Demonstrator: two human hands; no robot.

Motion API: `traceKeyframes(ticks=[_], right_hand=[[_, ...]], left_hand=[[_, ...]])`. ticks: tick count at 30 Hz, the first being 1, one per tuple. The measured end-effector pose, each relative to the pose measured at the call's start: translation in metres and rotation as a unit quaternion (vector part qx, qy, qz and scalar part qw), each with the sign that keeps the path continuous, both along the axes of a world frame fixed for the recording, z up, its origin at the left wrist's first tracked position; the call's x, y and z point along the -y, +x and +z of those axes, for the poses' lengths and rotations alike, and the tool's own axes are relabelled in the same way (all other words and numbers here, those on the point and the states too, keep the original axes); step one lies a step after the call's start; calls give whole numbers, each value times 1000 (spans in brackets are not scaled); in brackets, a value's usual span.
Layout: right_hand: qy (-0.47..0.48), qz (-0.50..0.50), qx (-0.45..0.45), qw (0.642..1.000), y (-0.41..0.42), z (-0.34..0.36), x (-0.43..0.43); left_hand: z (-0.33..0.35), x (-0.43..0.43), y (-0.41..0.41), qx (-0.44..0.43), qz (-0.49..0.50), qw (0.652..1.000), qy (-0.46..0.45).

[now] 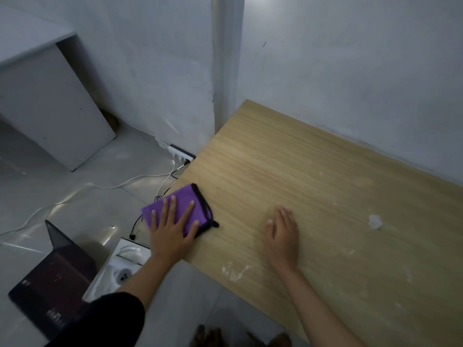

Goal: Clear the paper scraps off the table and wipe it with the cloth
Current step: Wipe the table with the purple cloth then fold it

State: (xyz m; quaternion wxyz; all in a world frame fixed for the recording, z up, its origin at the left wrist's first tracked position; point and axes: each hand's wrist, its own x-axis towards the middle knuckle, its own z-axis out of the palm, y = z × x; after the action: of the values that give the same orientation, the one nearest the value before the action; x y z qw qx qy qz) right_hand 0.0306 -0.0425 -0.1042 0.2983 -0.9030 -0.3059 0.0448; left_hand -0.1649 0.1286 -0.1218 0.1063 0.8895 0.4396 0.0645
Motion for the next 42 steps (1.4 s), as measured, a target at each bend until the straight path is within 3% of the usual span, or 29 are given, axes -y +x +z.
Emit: traceKeyframes(ticks=[3,5,7,10,14,17,20,22,24,28,30,32,36,39,42], right_hand=[[75,58,12,995,-26,18,-7],[91,158,-28,983,-49,24,-7],[67,248,-52,965,-68,16,0],[-16,289,24,957,-76,-8,23],[-91,235,75,965,-34,-19,33],[-82,50,43,994,19,-15,27],[-79,-94,-9,992,40,-7,6],[-73,-54,-6,996,26,-5,-16],[-78,49,3,996,2,-9,-37],[-115,202,32,972,-2,-5,-56],[-135,191,66,970,31,-10,-57],[-167,111,76,977,72,-11,-56],[-200,-39,-29,979,146,-4,-63],[-178,11,27,984,149,-5,-83],[-173,153,78,970,149,-13,-88]], left_hand=[[1,43,14,50,-159,986,-21],[5,69,26,108,-247,958,-95],[9,82,34,188,-222,939,-184],[14,77,37,259,-110,938,-200],[16,50,32,191,-113,965,-143],[15,34,34,133,-101,978,-123],[13,25,40,106,-91,984,-114],[11,20,50,86,-98,985,-115],[9,18,64,82,-119,984,-109],[11,11,100,87,-129,980,-126],[14,2,118,85,-134,980,-118],[18,-9,137,79,-152,980,-104],[25,-26,182,79,-145,981,-100],[25,-32,216,81,-141,982,-93],[20,-38,245,80,-136,982,-106]])
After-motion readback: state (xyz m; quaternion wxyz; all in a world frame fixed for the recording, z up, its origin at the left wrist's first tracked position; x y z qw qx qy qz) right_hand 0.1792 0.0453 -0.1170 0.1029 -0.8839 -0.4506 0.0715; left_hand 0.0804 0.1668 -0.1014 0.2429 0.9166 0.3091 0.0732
